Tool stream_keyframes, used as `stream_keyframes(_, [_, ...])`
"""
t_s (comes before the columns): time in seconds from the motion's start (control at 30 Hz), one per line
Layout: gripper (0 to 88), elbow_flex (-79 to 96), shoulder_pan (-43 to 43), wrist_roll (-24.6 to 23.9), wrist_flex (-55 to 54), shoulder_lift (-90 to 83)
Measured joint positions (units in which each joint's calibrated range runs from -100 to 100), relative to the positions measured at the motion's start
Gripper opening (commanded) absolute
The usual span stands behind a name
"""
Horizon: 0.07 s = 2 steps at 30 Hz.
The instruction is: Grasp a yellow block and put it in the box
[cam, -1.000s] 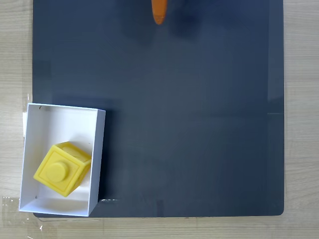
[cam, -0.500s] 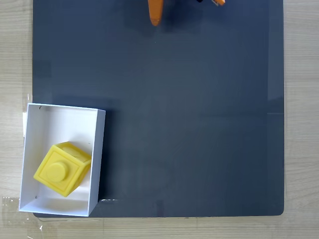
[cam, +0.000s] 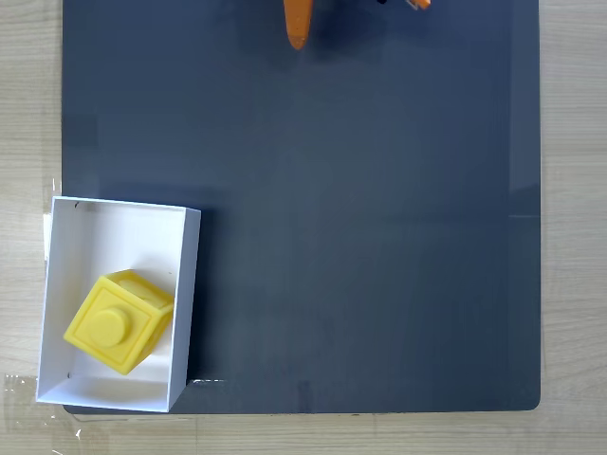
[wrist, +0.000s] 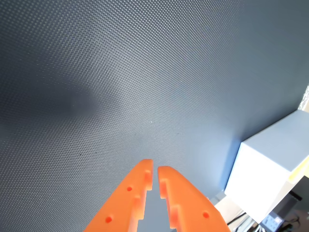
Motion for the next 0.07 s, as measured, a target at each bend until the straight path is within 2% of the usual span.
stream_keyframes(0.07, [1.8,0.0,0.0,0.0,0.0,0.0])
